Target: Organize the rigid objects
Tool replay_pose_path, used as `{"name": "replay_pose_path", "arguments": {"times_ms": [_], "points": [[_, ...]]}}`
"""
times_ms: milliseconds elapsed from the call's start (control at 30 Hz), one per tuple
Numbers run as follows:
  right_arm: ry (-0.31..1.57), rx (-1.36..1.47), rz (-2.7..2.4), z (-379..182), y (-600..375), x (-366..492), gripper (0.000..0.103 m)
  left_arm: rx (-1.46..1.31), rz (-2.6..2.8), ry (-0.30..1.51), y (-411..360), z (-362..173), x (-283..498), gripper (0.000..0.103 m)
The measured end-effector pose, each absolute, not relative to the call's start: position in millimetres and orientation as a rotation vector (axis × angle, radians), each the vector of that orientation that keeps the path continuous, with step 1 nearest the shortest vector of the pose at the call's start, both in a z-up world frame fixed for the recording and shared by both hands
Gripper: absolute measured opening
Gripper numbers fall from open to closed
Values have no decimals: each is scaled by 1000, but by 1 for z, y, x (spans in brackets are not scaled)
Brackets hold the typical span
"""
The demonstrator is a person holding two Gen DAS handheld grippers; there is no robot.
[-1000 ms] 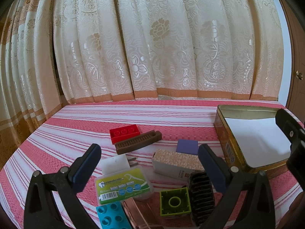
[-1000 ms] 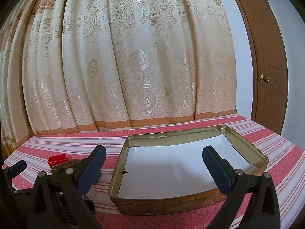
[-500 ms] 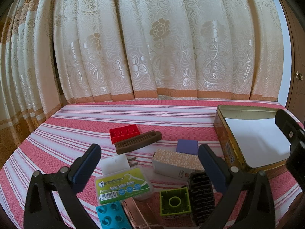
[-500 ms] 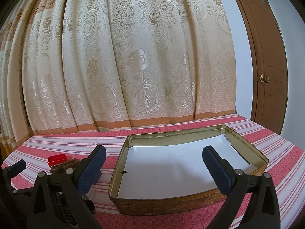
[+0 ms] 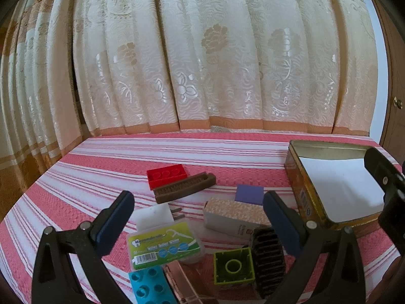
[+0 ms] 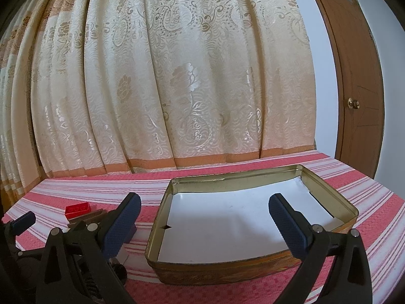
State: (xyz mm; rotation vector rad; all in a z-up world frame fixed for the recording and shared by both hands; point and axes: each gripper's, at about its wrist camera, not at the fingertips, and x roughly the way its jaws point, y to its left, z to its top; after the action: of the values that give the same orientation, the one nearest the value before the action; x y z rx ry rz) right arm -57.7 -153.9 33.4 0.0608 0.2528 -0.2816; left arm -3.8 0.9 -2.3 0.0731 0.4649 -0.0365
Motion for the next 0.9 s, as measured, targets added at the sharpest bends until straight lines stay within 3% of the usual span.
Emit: {"name": "replay_pose_path", "arguments": {"times_ms": [767, 900], "points": [[380, -7, 39, 24, -115, -47, 101, -19, 155, 565, 89, -13, -54, 103], [443, -71, 127, 17, -99, -43, 77, 13, 153, 572, 93, -16, -61, 102]]}}
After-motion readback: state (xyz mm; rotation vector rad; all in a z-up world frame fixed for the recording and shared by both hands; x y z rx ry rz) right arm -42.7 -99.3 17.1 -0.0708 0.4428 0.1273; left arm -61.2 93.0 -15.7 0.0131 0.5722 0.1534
